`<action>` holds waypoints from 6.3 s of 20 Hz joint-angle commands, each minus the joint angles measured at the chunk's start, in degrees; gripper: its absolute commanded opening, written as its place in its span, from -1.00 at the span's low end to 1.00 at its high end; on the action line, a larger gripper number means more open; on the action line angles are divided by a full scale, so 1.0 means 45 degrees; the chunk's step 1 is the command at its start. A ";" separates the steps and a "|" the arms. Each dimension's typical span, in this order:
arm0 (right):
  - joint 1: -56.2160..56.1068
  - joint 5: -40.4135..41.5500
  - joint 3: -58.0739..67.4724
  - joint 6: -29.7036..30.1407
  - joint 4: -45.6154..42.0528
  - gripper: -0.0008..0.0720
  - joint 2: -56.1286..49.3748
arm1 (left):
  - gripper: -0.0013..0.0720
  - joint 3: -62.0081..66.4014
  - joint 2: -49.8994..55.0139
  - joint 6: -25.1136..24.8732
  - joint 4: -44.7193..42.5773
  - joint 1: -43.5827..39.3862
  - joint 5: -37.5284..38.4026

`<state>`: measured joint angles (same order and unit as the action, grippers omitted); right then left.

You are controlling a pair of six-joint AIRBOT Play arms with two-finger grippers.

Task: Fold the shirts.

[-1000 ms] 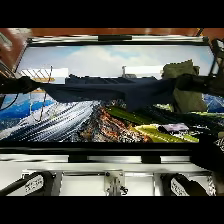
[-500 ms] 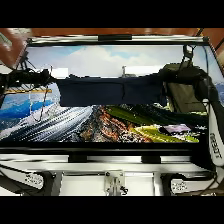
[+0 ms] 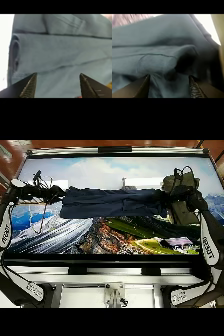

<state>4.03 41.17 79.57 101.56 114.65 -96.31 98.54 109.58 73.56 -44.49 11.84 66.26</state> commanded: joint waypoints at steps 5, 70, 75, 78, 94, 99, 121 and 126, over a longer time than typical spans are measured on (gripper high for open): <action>0.0189 0.3293 -0.0005 -0.1700 -0.1520 0.92 -0.0015 | 0.66 0.1180 -0.0379 -0.0146 -0.0010 0.0073 0.2501; -0.9044 -0.0865 0.0000 -0.2123 0.0219 -0.79 0.1438 | -0.89 -0.4585 -1.1885 0.1617 -0.3395 0.0724 -0.0442; -0.9146 -0.3381 0.0000 -0.3293 0.1744 0.91 -0.0131 | -0.89 -0.4595 -1.2638 0.1583 -0.3400 0.1467 0.0826; -0.8048 -0.0427 0.0000 -0.3293 0.0661 0.91 0.0826 | -0.89 -0.4682 -1.2585 0.1574 -0.3405 0.1467 0.0850; -0.4265 -0.0049 -0.8121 -0.2210 0.4818 0.92 0.4303 | -0.89 -0.4682 -1.2454 0.1462 -0.3395 0.1467 0.0738; -0.5484 -0.1821 -0.8121 -0.2050 0.5877 0.89 0.3959 | -0.89 -0.4682 -1.2454 0.1486 -0.3342 0.1467 0.1073; 0.0364 -0.2618 0.4046 -0.3162 0.6445 -0.79 0.3895 | -0.89 -0.4682 -1.2458 0.1477 -0.2613 0.1307 0.1433; 0.1530 -0.5411 0.4726 -0.3283 0.6436 -0.79 0.3298 | -0.89 -0.4682 -1.2458 0.1433 -0.2633 0.0792 0.1433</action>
<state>7.94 25.23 98.59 87.59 143.76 -80.16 77.49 53.49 80.25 -56.51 16.47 72.73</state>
